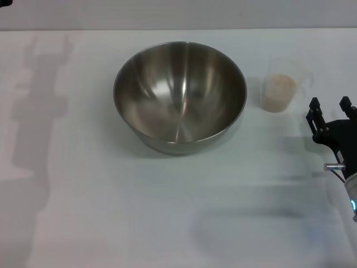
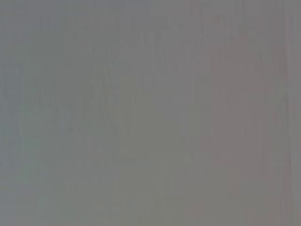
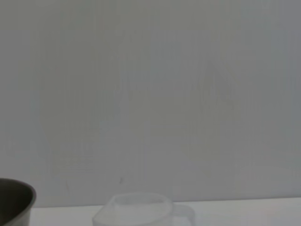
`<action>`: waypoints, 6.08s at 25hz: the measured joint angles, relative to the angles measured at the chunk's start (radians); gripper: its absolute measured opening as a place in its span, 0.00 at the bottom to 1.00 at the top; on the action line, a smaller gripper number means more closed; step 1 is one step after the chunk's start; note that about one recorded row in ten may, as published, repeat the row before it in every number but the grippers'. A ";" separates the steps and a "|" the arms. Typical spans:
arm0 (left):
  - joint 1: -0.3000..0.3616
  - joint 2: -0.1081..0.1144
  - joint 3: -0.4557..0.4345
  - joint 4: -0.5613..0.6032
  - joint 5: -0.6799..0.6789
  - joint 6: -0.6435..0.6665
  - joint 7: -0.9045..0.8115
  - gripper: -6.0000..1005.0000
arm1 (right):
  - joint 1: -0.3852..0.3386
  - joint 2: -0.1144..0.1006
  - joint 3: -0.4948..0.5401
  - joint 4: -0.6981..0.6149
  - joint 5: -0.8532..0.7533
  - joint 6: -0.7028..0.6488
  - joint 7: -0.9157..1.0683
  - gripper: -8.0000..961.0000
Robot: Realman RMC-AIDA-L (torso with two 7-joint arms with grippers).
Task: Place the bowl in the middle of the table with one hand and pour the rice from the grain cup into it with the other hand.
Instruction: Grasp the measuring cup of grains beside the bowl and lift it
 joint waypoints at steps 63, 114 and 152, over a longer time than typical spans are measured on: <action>-0.010 0.001 -0.006 -0.009 0.006 0.035 0.001 0.79 | 0.129 -0.005 0.065 -0.095 0.000 0.131 0.028 0.55; -0.033 0.003 -0.008 0.002 0.000 0.035 0.002 0.79 | 0.215 -0.005 0.079 -0.189 0.002 0.184 0.091 0.53; -0.003 0.006 -0.024 -0.002 0.004 0.025 -0.057 0.79 | 0.247 -0.007 0.083 -0.245 -0.011 0.004 0.082 0.01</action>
